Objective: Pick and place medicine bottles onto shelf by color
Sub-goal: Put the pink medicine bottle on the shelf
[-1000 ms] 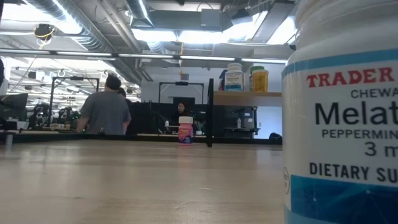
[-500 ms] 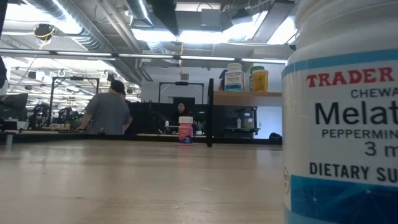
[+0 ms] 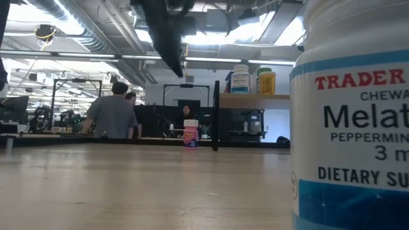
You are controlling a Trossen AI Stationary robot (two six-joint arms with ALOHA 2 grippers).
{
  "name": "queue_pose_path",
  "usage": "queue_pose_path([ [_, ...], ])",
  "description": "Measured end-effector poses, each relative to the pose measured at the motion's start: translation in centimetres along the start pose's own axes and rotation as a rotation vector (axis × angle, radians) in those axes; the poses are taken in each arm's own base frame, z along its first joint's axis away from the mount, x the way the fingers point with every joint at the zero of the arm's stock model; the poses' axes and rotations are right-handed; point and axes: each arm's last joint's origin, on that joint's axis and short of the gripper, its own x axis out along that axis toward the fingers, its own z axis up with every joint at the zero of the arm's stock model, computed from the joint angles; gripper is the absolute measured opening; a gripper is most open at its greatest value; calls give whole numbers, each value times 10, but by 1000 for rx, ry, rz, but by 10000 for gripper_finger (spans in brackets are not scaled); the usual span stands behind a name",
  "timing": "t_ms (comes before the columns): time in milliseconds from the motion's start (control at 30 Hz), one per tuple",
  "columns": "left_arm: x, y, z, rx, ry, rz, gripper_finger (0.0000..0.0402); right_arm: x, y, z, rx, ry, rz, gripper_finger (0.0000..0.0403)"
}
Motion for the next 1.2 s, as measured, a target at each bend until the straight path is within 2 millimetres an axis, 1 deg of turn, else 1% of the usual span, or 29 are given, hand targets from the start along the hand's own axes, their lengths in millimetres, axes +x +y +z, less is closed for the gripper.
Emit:
queue_pose_path([
  [133, 18, 18, -16, 6, -35, -36, 172, -4, 5, 5, -10, -37, 39, 186],
  [300, 35, 36, -33, 16, -107, -67, 172, -7, 10, 9, -16, -67, 71, 186],
  [400, 42, 44, -41, 12, -145, -86, 172, -8, 11, 9, -17, -73, 78, 186],
  [500, 45, 48, -45, 3, -158, -84, 172, -8, 11, 8, -7, -48, 69, 186],
  [633, 48, 45, -49, 3, -154, -89, 172, -8, 12, 5, 43, 34, 44, 186],
  [700, 49, 44, -48, 3, -159, -92, 172, -8, 13, 4, 106, 71, 28, 186],
  [933, 50, 33, -43, 20, -166, -111, 172, -9, 17, 1, 473, 98, 24, 186],
  [1033, 50, 29, -41, 31, -168, -120, 172, -10, 27, -5, 569, 114, 100, 186],
  [1133, 50, 26, -40, 37, -169, -124, 172, -12, 39, -10, 652, 118, 250, 186],
  [1200, 50, 25, -39, 38, -170, -125, 172, -14, 43, -11, 694, 115, 338, 186],
])
